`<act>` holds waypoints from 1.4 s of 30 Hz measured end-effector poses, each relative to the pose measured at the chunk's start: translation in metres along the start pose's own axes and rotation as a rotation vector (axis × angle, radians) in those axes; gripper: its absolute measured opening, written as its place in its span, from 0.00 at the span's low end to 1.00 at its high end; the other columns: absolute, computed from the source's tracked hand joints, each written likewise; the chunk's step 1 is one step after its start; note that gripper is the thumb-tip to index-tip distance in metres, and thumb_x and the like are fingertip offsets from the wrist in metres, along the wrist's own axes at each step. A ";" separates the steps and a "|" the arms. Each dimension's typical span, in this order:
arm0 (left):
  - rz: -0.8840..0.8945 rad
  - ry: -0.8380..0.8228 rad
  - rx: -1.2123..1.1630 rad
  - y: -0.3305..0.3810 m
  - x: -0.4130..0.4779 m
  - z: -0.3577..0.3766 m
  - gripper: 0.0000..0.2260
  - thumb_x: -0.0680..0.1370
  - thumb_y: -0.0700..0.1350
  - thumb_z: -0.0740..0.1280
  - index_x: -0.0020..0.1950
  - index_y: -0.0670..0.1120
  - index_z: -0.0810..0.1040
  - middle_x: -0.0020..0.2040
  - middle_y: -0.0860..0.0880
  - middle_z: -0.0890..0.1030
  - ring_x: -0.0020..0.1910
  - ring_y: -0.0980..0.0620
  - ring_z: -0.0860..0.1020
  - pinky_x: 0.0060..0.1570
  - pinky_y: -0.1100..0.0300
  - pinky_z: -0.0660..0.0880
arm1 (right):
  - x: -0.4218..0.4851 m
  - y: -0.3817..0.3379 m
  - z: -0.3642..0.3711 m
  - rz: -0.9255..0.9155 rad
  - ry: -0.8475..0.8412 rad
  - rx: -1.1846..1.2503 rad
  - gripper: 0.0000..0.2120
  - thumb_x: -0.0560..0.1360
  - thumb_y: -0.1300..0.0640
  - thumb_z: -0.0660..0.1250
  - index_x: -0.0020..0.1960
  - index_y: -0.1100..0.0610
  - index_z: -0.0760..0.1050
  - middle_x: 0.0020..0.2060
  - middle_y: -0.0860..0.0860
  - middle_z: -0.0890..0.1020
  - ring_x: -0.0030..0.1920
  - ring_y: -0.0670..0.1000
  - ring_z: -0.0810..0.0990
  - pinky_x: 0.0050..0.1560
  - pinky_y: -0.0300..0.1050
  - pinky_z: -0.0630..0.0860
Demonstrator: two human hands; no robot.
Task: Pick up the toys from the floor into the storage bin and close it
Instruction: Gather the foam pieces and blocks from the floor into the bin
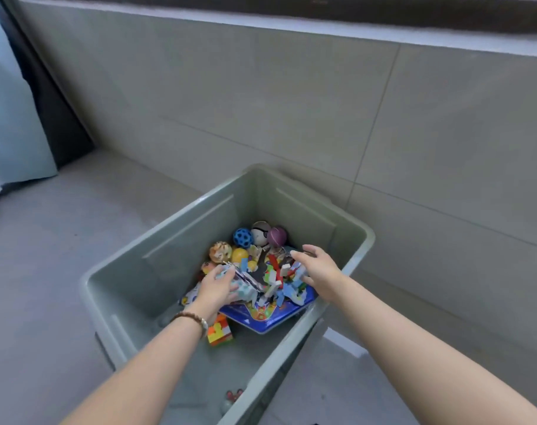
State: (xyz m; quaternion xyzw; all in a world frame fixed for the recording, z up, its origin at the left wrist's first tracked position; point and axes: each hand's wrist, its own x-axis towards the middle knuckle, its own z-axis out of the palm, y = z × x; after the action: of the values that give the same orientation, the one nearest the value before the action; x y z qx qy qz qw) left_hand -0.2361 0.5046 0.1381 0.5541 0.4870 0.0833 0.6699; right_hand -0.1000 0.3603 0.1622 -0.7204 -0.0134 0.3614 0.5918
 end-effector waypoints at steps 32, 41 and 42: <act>0.670 -0.713 1.288 -0.123 -0.201 0.391 0.27 0.80 0.56 0.58 0.75 0.44 0.61 0.73 0.45 0.65 0.72 0.46 0.63 0.69 0.54 0.62 | -0.270 0.219 -0.500 0.246 0.615 -0.294 0.28 0.75 0.50 0.68 0.72 0.55 0.63 0.73 0.53 0.64 0.72 0.55 0.63 0.67 0.50 0.64; 0.584 -0.896 1.486 -0.253 -0.228 0.445 0.28 0.79 0.57 0.59 0.75 0.47 0.59 0.75 0.47 0.62 0.73 0.47 0.61 0.69 0.51 0.63 | -0.313 0.364 -0.521 0.405 0.595 -0.217 0.29 0.71 0.53 0.73 0.69 0.57 0.67 0.70 0.53 0.68 0.69 0.54 0.67 0.66 0.47 0.65; 0.582 -0.907 1.499 -0.261 -0.231 0.446 0.28 0.79 0.58 0.59 0.75 0.47 0.59 0.75 0.48 0.62 0.72 0.47 0.62 0.69 0.50 0.64 | -0.319 0.378 -0.520 0.424 0.607 -0.192 0.29 0.71 0.53 0.73 0.68 0.57 0.68 0.70 0.53 0.67 0.69 0.55 0.67 0.66 0.47 0.65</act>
State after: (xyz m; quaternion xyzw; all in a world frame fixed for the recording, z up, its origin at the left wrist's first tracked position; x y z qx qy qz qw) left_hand -0.1337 -0.0382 0.0128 0.9232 -0.0540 -0.3137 0.2154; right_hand -0.2111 -0.3334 0.0168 -0.8337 0.2778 0.2431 0.4108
